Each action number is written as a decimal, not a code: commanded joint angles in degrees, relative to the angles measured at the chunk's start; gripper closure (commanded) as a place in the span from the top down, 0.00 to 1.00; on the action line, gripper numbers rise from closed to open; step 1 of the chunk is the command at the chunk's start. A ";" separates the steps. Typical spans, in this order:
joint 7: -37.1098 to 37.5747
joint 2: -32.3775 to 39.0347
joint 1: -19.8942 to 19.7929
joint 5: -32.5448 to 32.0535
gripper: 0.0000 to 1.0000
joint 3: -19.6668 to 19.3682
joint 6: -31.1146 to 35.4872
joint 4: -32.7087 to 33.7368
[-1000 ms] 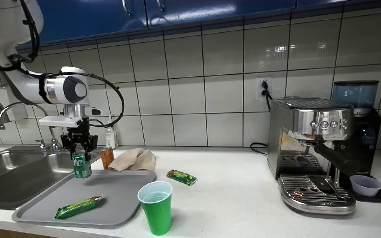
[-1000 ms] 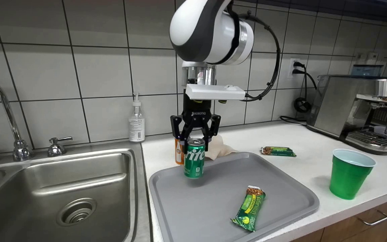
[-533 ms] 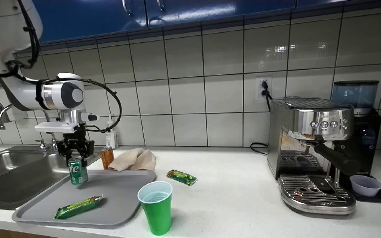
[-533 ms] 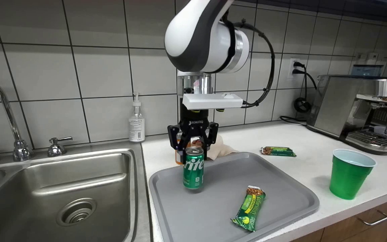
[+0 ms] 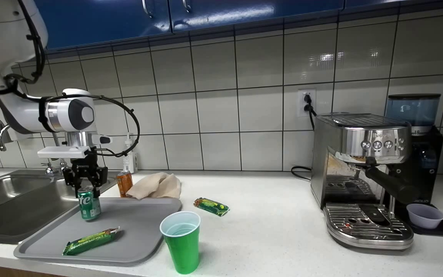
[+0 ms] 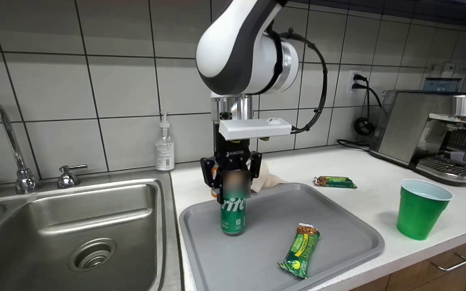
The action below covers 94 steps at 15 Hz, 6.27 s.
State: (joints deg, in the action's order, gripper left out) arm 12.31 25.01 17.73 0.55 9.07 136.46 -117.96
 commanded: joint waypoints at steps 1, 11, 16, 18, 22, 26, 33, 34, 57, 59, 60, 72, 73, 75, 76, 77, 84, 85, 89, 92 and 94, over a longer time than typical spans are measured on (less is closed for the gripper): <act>1.48 -1.17 0.59 -1.79 0.38 -0.41 1.86 -1.46; 1.55 -1.07 0.65 -2.33 0.96 -0.64 2.88 -2.26; 0.88 -1.86 0.12 -1.77 1.00 -0.45 3.08 -2.62; 0.24 -2.64 -0.30 -1.30 1.00 -0.23 2.95 -2.97; -0.37 -4.26 -0.83 -1.13 1.00 -0.13 2.87 -3.72; -0.81 -5.94 -1.74 -0.60 1.00 -0.14 2.96 -4.25; -1.27 -8.66 -3.93 0.34 1.00 -0.60 3.04 -5.23; -1.19 -8.85 -4.26 0.33 1.00 -0.74 3.07 -5.39; 1.25 -7.65 -10.64 0.12 1.00 -7.52 2.66 -5.83; 1.81 -7.13 -11.15 0.15 1.00 -8.20 2.49 -5.39; 2.15 -6.83 -11.37 0.10 1.00 -8.55 2.37 -5.14; 3.30 -4.75 -12.61 -0.50 1.00 -10.73 2.54 -4.75; 3.32 -4.73 -12.61 -0.50 1.00 -10.73 2.54 -4.72; 3.34 -4.73 -12.61 -0.49 1.00 -10.73 2.54 -4.67; 3.35 -4.72 -12.61 -0.49 1.00 -10.73 2.54 -4.66; 3.35 -4.72 -12.61 -0.49 1.00 -10.73 2.54 -4.65; 8.26 -2.39 -12.16 -0.44 1.00 -11.89 1.93 -2.58; 9.47 -1.86 -12.21 -0.29 1.00 -12.26 1.83 -2.07; 14.34 0.57 -12.32 0.03 1.00 -14.19 1.79 0.39; 17.70 2.95 -12.50 0.52 1.00 -15.71 1.11 3.12; 19.80 4.63 -12.74 1.24 1.00 -16.61 0.44 5.15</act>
State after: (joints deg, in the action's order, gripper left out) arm 28.59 26.81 5.39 0.41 -6.61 139.10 -117.14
